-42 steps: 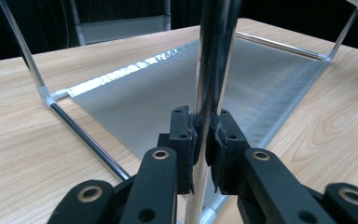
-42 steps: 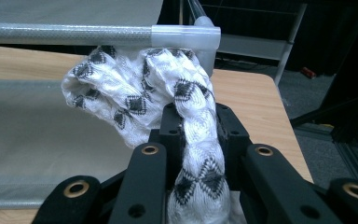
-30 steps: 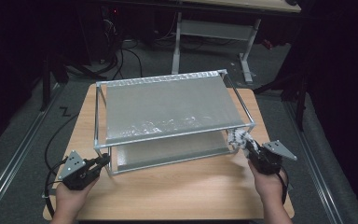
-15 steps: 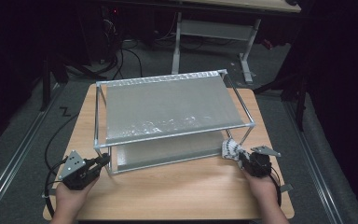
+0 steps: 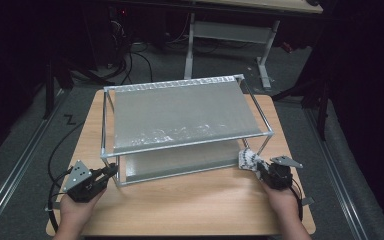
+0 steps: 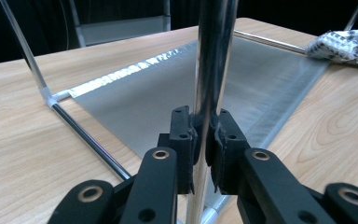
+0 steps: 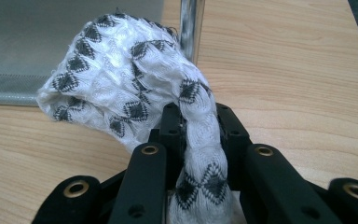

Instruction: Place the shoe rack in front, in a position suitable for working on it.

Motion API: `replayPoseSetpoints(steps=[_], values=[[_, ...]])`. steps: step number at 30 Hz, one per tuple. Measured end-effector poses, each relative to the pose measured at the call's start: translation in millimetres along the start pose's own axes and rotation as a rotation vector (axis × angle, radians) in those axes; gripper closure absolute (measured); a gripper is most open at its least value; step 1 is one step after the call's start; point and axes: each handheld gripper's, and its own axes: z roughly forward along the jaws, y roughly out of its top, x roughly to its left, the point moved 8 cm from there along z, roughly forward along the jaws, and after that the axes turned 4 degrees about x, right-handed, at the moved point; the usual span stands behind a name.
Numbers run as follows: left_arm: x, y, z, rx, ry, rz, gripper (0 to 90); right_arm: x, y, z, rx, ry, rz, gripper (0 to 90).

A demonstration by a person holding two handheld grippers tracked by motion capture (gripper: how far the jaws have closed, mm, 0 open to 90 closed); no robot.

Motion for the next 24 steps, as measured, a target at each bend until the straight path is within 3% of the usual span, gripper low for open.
replayPoseSetpoints(steps=[10, 16, 21, 24], values=[[19.1, -0.7, -1.9, -0.005, 0.055, -0.033, 80.8, 2.8, -0.9, -6.7, -0.010, -0.012, -0.021, 76.3], [33.5, -1.2, -2.4, -0.016, 0.081, -0.065, 80.6, -12.7, -5.3, -19.4, -0.029, -0.062, -0.016, 76.4], [48.1, -3.3, -6.8, -0.029, 0.118, -0.112, 80.2, -26.1, -6.3, -28.0, -0.045, -0.082, 0.034, 76.8], [52.4, -4.5, -10.1, -0.031, 0.136, -0.127, 80.0, -29.6, -3.7, -32.4, -0.068, -0.101, 0.040, 76.7]])
